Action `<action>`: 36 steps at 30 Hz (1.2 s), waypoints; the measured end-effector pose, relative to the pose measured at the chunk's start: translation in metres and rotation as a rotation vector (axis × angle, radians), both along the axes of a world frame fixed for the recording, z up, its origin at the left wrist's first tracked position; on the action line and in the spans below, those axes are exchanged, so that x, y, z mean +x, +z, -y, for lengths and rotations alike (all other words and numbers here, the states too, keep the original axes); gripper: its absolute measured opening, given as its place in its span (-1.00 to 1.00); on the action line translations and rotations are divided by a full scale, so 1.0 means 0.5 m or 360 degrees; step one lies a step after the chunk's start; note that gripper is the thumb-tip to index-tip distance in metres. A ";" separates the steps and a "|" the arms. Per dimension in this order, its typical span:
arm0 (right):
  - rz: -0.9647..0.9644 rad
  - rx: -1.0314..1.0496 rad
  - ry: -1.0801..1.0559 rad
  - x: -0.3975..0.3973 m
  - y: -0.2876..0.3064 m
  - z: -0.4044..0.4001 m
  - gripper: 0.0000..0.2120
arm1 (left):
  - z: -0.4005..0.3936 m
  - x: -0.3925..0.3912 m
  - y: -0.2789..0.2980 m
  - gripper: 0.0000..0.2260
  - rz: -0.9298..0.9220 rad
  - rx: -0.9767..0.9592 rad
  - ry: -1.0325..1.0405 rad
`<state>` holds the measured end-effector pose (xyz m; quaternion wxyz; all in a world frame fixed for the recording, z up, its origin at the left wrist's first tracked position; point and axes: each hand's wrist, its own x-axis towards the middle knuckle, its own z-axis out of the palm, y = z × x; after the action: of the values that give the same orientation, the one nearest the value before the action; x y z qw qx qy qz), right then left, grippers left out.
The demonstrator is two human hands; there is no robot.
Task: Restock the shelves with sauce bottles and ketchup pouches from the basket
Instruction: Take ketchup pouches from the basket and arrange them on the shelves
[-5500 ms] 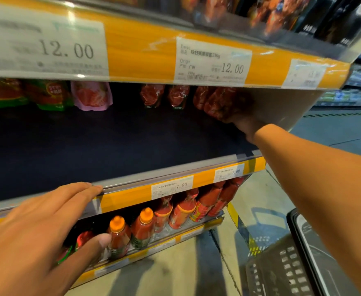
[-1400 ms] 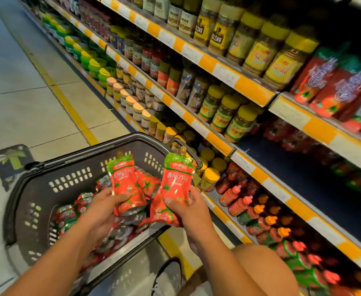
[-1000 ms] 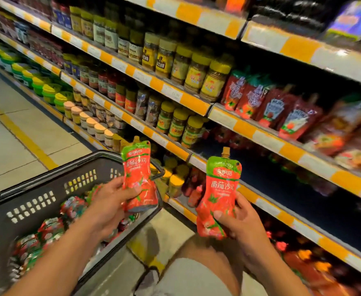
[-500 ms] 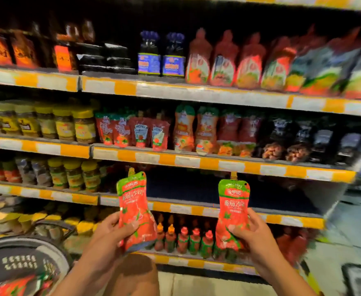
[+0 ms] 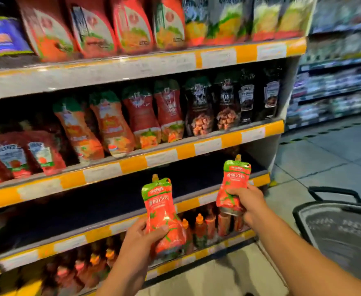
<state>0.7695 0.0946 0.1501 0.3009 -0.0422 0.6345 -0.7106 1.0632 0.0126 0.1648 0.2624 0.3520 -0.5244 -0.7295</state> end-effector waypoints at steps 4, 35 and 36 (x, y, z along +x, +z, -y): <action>0.0129 -0.0027 -0.0111 -0.070 -0.018 0.073 -0.76 | 0.030 -0.101 -0.029 -0.58 0.0125 0.0046 -0.0105; -0.0911 0.0372 -0.0115 -0.301 -0.110 0.246 -0.71 | 0.161 -0.205 -0.109 -0.68 0.0216 0.0004 -0.0049; -0.0957 0.0446 -0.0091 -0.306 -0.110 0.243 -0.74 | 0.161 -0.203 -0.109 -0.69 0.0216 0.0017 -0.0046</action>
<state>0.6166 -0.0269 0.0950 0.0829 -0.1904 0.7874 -0.5804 0.9617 -0.0679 0.1104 0.2138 0.3944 -0.5422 -0.7105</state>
